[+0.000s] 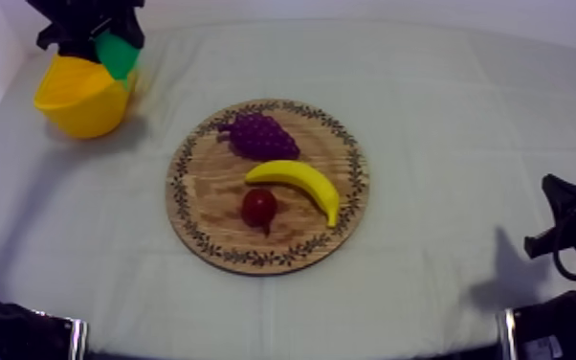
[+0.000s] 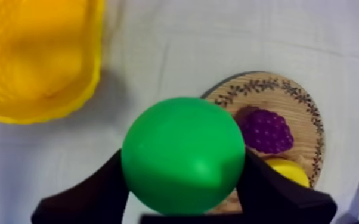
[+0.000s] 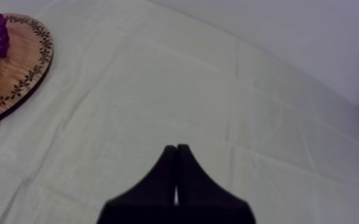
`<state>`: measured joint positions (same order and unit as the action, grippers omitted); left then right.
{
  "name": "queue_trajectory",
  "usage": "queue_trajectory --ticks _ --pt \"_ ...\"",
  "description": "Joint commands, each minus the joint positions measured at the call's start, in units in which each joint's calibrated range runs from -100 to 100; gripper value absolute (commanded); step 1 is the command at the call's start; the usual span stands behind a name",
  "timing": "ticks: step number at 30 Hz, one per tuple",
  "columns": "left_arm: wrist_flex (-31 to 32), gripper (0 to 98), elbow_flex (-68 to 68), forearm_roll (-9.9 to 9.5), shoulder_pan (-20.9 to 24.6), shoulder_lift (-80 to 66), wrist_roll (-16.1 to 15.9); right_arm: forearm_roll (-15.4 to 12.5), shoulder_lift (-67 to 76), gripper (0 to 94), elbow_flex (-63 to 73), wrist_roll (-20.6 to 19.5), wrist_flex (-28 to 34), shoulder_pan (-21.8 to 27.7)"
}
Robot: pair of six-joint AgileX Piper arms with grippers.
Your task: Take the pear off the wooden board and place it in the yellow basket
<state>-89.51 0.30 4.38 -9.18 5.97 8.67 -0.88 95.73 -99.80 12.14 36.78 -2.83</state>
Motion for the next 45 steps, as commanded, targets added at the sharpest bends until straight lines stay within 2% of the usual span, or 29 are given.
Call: queue_trajectory --ticks 1,20,33,45 --pt "0.0 50.1 -1.0 0.01 2.1 1.1 -0.7 0.0 0.0 0.2 0.0 0.0 0.0 0.0" --pt "-1.0 50.0 -12.6 0.14 12.4 9.4 -5.0 0.0 0.0 0.2 0.0 0.0 0.0 0.0" --pt "-0.9 52.3 -18.8 1.24 13.3 17.5 -5.8 0.0 0.0 0.2 0.0 0.0 0.0 0.0" --pt "1.8 55.8 -22.9 2.81 14.0 29.4 -6.4 0.0 0.0 0.2 0.0 0.0 0.0 0.0"
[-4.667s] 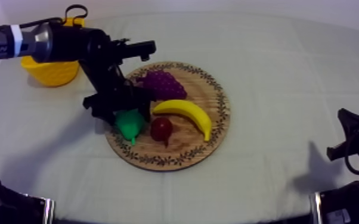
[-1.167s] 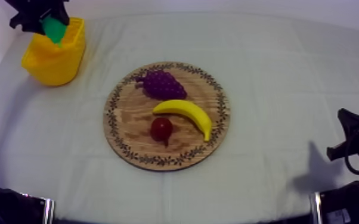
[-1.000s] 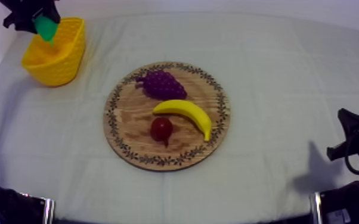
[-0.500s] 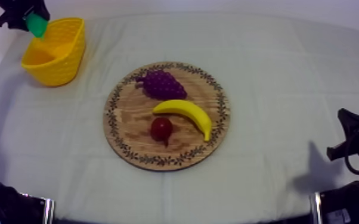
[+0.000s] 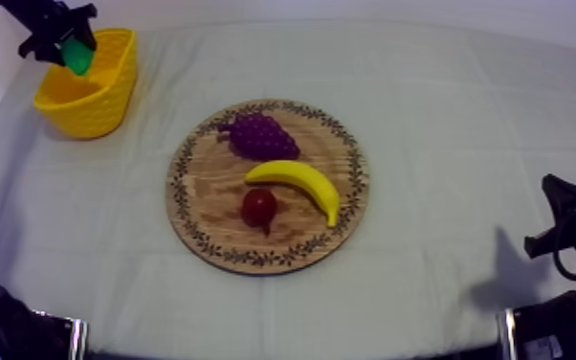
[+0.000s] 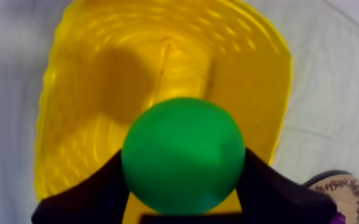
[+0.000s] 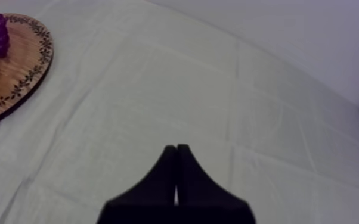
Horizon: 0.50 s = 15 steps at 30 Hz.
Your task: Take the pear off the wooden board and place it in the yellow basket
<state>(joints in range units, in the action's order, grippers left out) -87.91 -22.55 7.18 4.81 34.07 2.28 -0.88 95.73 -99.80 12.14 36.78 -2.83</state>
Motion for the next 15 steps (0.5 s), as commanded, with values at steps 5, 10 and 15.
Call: queue_trajectory --ticks 5,10,15 --pt "1.2 57.3 -1.3 0.06 0.3 5.1 0.0 0.0 0.0 0.2 0.0 0.0 0.0 0.0" --pt "1.7 60.6 -2.6 -0.34 0.2 7.7 0.4 0.0 0.0 0.2 0.0 0.0 0.0 0.0" --pt "2.1 70.3 -3.6 -0.82 0.1 8.6 1.6 0.0 0.0 0.2 0.0 0.0 0.0 0.0"
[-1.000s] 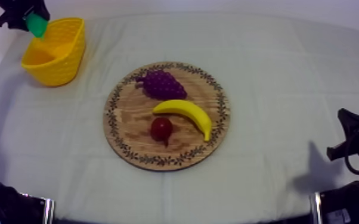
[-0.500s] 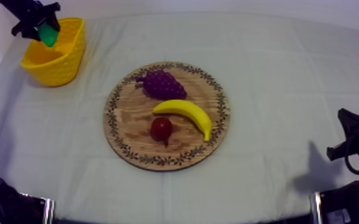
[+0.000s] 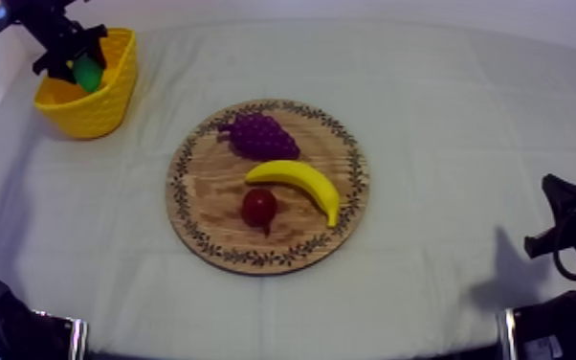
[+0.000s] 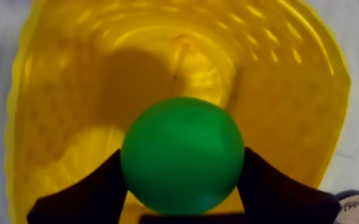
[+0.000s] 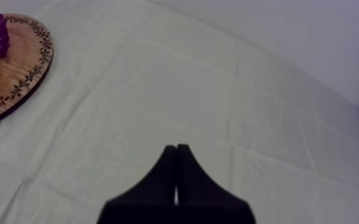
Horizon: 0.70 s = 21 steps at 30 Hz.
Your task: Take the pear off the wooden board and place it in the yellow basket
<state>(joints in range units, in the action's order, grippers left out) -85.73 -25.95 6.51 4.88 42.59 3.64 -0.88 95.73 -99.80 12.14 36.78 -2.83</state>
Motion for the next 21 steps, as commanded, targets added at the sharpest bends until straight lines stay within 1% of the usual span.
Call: queue_trajectory --ticks 1,6,9,15,21 --pt "0.0 72.7 -0.5 -0.3 -0.1 0.2 0.4 0.0 0.0 0.2 0.0 0.0 0.0 0.0" --pt "0.0 88.0 -1.5 -1.06 -0.1 0.5 0.9 0.0 0.0 0.2 0.0 0.0 0.0 0.0" --pt "0.0 93.0 -1.2 -1.39 0.0 0.5 1.3 0.0 0.0 0.2 0.0 0.0 0.0 0.0" --pt "0.1 95.2 0.4 -1.66 0.6 -0.8 1.9 0.0 0.0 0.2 0.0 0.0 0.0 0.0" --pt "0.7 89.8 3.6 -1.43 0.9 -5.0 2.0 0.0 0.0 0.2 0.0 0.0 0.0 0.0"
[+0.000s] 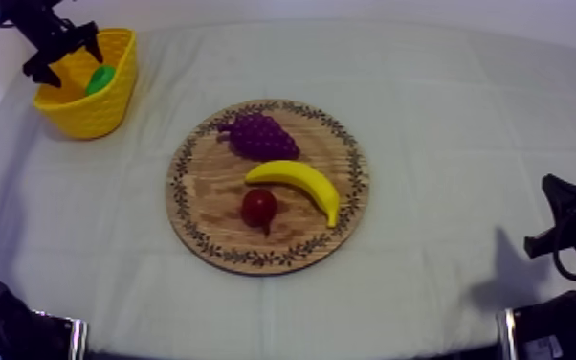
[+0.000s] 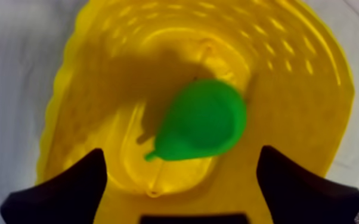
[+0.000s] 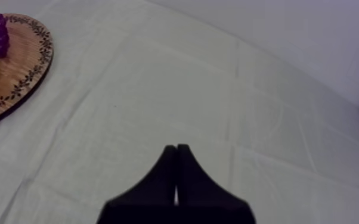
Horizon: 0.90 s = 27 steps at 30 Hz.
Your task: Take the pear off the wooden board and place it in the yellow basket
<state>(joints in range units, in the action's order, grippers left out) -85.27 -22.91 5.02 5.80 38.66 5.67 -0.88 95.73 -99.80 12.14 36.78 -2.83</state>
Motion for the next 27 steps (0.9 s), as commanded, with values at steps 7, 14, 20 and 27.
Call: queue_trajectory --ticks 7,14,20,27 --pt "2.3 80.2 5.0 0.54 -0.4 -7.8 -1.2 0.0 0.0 0.2 0.0 0.0 0.0 0.0" --pt "2.8 71.8 10.3 0.79 -0.6 -15.9 -1.4 0.0 0.0 0.2 0.0 0.0 0.0 0.0" --pt "3.5 68.8 17.3 1.07 -1.0 -24.3 -1.5 0.0 0.0 0.2 0.0 0.0 0.0 0.0" --pt "4.3 66.4 26.8 1.7 -1.7 -35.8 -1.4 0.0 0.0 0.2 0.0 0.0 0.0 0.0"
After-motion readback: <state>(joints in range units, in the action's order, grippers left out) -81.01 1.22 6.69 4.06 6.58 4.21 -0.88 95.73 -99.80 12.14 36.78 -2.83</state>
